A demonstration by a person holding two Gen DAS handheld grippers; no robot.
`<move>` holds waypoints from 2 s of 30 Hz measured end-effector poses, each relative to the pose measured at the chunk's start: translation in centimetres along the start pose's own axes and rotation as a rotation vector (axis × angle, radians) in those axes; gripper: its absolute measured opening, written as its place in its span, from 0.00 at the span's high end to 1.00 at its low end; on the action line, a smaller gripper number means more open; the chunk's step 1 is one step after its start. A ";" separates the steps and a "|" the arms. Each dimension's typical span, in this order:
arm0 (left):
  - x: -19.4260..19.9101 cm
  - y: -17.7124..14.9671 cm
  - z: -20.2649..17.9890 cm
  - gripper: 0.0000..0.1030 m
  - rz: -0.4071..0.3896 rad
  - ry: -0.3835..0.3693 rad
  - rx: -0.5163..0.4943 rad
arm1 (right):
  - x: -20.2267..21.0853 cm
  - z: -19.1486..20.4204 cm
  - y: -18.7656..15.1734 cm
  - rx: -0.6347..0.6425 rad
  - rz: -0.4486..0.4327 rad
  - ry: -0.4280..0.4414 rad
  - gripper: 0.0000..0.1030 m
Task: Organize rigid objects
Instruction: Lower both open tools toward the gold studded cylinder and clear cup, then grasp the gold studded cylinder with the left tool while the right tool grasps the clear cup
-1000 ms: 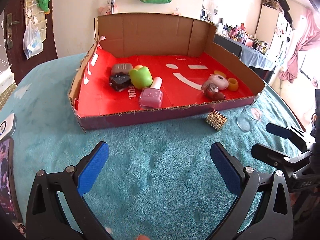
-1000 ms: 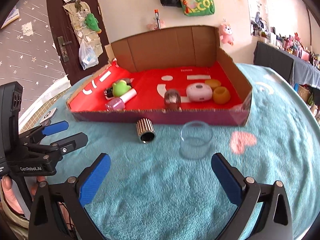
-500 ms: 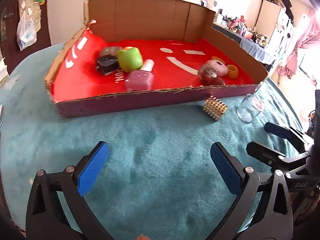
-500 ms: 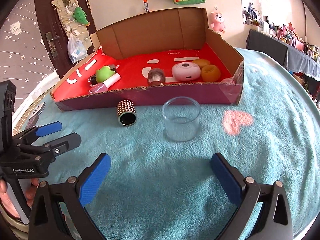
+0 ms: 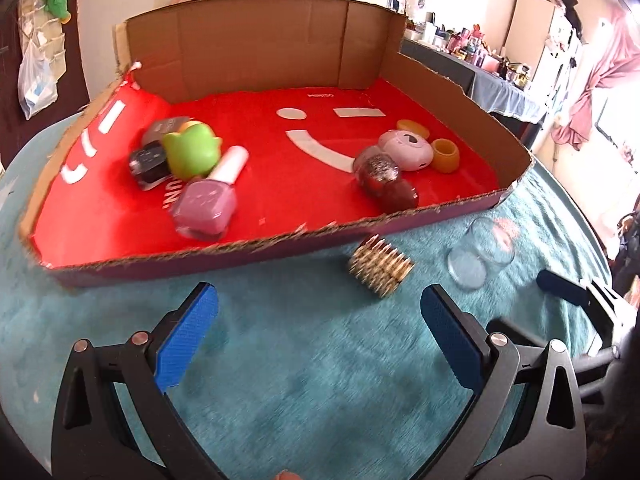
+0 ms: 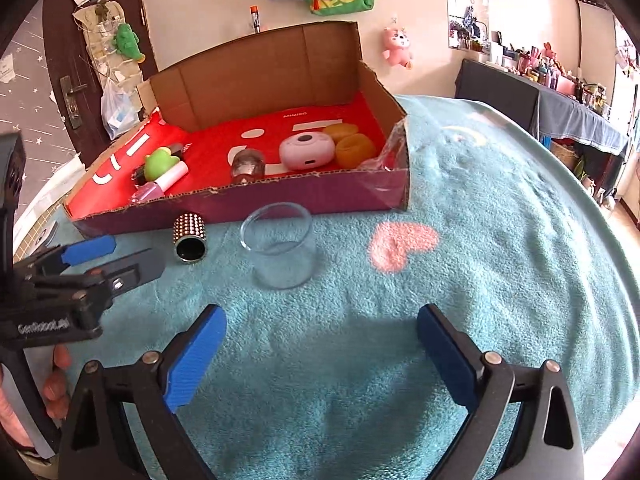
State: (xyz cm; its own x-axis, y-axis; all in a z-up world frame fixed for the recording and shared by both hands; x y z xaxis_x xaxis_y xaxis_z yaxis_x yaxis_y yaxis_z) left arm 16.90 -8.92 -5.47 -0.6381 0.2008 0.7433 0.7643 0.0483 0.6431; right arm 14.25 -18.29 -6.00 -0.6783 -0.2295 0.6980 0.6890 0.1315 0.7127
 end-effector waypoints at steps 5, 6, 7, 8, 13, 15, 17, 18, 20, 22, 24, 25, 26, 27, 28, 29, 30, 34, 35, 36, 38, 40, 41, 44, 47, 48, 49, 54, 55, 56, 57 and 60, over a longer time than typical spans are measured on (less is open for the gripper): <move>-1.6 0.9 -0.5 0.00 0.026 0.014 0.047 | 0.0 0.1 0.0 0.005 -0.001 -0.004 0.05; -2.0 0.8 -0.4 0.00 0.039 0.017 0.055 | 0.1 0.0 0.0 0.006 -0.002 -0.004 0.05; -2.3 0.7 -0.3 0.00 0.046 0.025 0.055 | 0.1 0.1 0.0 0.006 -0.003 -0.005 0.05; -2.5 0.6 -0.2 0.00 0.051 0.039 0.046 | 0.1 0.0 0.0 0.005 -0.004 -0.006 0.05; -2.2 0.4 1.0 0.00 0.050 0.074 0.044 | 0.0 -0.1 0.0 0.005 -0.001 -0.008 0.05; -1.8 0.2 1.9 0.00 0.048 0.080 0.054 | -0.1 0.1 0.2 0.012 0.001 -0.006 0.05; -1.3 -0.2 3.0 0.00 0.047 0.079 0.065 | -0.2 0.4 0.4 0.016 0.000 0.001 0.05; -1.0 -0.5 3.5 0.00 0.046 0.081 0.067 | -0.2 0.6 0.5 0.018 0.000 0.006 0.05; -0.4 -1.0 4.5 0.00 0.041 0.088 0.064 | -0.4 0.9 0.6 0.025 -0.001 0.011 0.05; 0.1 -1.4 5.1 0.00 0.038 0.088 0.054 | -0.7 1.3 0.8 0.033 0.001 0.017 0.05; 0.3 -1.6 5.3 0.00 0.035 0.082 0.042 | -1.0 1.8 0.9 0.037 0.003 0.028 0.05; 0.4 -1.6 5.3 0.00 0.032 0.080 0.044 | -1.2 1.9 1.0 0.039 0.002 0.032 0.05; 0.4 -1.6 5.3 0.00 0.031 0.079 0.049 | -1.4 2.2 1.1 0.041 0.003 0.035 0.07; 0.4 -1.4 5.2 0.00 0.029 0.071 0.054 | -1.6 2.3 1.2 0.044 0.005 0.032 0.08; 0.4 -1.2 4.9 0.01 0.028 0.057 0.057 | -1.7 2.3 1.2 0.046 0.005 0.027 0.10; 0.3 -1.1 4.6 0.01 0.028 0.044 0.058 | -1.8 2.3 1.3 0.049 0.005 0.018 0.13; 0.2 -1.0 4.4 0.01 0.028 0.037 0.054 | -1.8 2.1 1.4 0.050 0.003 0.008 0.15; -0.2 -0.6 3.1 0.08 0.029 0.019 0.014 | -1.8 1.7 1.7 0.037 0.005 0.003 0.26; -0.3 -0.5 2.8 0.14 0.029 0.014 0.005 | -1.8 1.7 1.8 0.032 0.006 0.005 0.27; -0.4 -0.5 2.4 0.16 0.030 0.009 -0.004 | -1.8 1.7 1.9 0.028 0.007 0.010 0.28; -0.5 -0.4 1.8 0.24 0.032 0.001 -0.025 | -2.0 1.9 2.1 0.028 0.008 0.020 0.28; -0.6 -0.3 1.2 0.31 0.034 -0.011 -0.046 | -2.2 2.3 2.2 0.030 0.010 0.032 0.28; -0.7 -0.3 0.9 0.35 0.036 -0.017 -0.054 | -2.3 2.5 2.2 0.034 0.010 0.035 0.28; -0.8 -0.2 0.5 0.42 0.032 -0.029 -0.073 | -2.4 2.8 2.3 0.038 0.008 0.037 0.31; -0.9 -0.1 0.2 0.50 0.032 -0.034 -0.087 | -2.4 2.9 2.3 0.042 0.005 0.033 0.34; -1.0 -0.1 0.2 0.52 0.031 -0.034 -0.090 | -2.5 2.9 2.3 0.043 0.005 0.031 0.34; -1.0 -0.1 0.2 0.57 0.031 -0.037 -0.092 | -2.5 2.8 2.4 0.044 0.003 0.028 0.36; -1.0 -0.1 0.0 0.68 0.028 -0.042 -0.102 | -2.5 2.8 2.5 0.042 -0.002 0.028 0.43; -1.0 0.0 -0.1 0.68 0.027 -0.045 -0.104 | -2.5 2.8 2.5 0.041 -0.003 0.029 0.44; -1.0 -0.1 -0.2 0.69 0.027 -0.046 -0.109 | -2.5 2.9 2.5 0.042 -0.004 0.030 0.44; -1.0 -0.1 -0.3 0.70 0.025 -0.044 -0.114 | -2.5 2.9 2.5 0.043 -0.004 0.031 0.44; -0.9 -0.2 -0.7 0.75 0.024 -0.057 -0.119 | -2.6 3.2 2.6 0.048 -0.005 0.032 0.46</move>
State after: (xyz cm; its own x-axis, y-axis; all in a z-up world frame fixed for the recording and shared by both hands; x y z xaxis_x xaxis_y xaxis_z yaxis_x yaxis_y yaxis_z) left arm 17.29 -9.76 -6.11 -0.6107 0.2560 0.7493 0.7607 -0.0732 0.6450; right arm 17.03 -14.28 -5.71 -0.6727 -0.2612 0.6923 0.6720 0.1758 0.7194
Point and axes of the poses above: each gripper's, at about its wrist camera, not at the fingertips, and x roughly against the way its jaws point, z to its left, y to its top, the point moved 10 cm from there along -x, roughly the way its jaws point, and after that the axes turned 5 degrees about x, right-handed, at the moved point
